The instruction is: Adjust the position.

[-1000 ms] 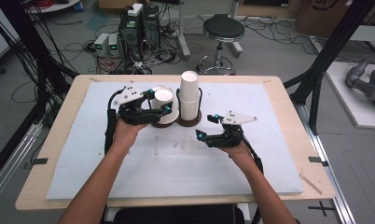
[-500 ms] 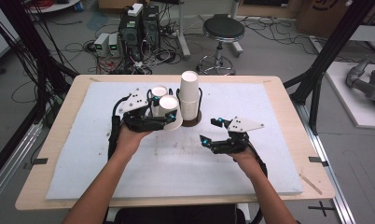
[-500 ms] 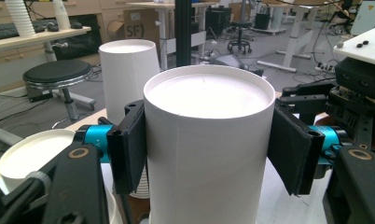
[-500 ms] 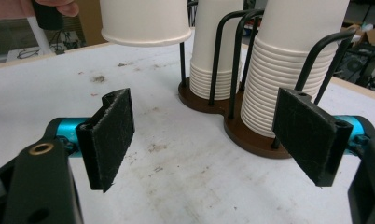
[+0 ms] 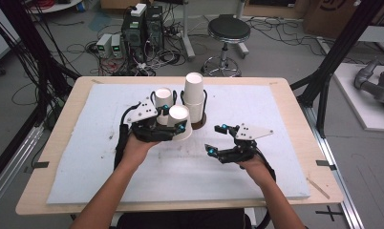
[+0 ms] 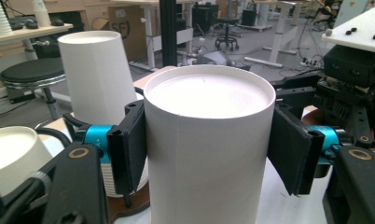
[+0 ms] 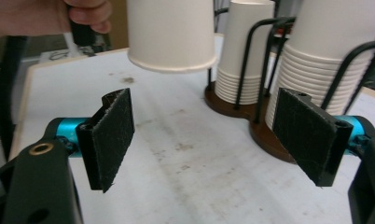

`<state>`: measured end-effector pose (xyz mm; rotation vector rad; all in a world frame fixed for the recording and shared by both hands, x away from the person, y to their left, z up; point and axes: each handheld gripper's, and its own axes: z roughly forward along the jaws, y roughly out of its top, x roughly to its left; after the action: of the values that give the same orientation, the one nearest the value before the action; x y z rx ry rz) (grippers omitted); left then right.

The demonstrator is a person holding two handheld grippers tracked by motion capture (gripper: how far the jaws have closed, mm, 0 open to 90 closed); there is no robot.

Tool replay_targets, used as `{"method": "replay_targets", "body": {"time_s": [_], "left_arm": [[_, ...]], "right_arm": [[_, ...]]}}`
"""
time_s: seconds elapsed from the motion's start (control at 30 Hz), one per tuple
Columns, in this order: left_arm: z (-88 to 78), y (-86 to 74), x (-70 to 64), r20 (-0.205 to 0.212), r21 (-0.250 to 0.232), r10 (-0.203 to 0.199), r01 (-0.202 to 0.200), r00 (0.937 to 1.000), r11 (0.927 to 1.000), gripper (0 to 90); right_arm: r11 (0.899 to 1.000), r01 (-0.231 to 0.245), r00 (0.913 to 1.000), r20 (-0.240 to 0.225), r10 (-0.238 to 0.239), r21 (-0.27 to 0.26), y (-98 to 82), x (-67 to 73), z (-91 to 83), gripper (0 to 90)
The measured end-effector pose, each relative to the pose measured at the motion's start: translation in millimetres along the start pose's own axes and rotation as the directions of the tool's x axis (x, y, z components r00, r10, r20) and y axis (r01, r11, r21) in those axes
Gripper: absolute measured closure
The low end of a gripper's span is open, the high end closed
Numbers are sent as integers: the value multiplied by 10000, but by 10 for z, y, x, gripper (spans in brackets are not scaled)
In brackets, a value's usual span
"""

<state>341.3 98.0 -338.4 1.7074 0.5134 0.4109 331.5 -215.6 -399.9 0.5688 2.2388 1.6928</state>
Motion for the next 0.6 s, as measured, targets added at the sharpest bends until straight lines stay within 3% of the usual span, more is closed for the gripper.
{"method": "replay_targets", "body": {"time_s": [0.2, 0.6], "left_arm": [[-2, -7, -89, 452, 77, 108, -112, 9989, 9999, 353], [18, -88, -299, 1351, 226, 162, -194, 9907, 9996, 353]], "right_arm": [[9997, 2, 9962, -875, -24, -246, 16, 50, 0, 206], [9994, -1, 9826, -1854, -65, -353, 20, 116, 17, 206]]}}
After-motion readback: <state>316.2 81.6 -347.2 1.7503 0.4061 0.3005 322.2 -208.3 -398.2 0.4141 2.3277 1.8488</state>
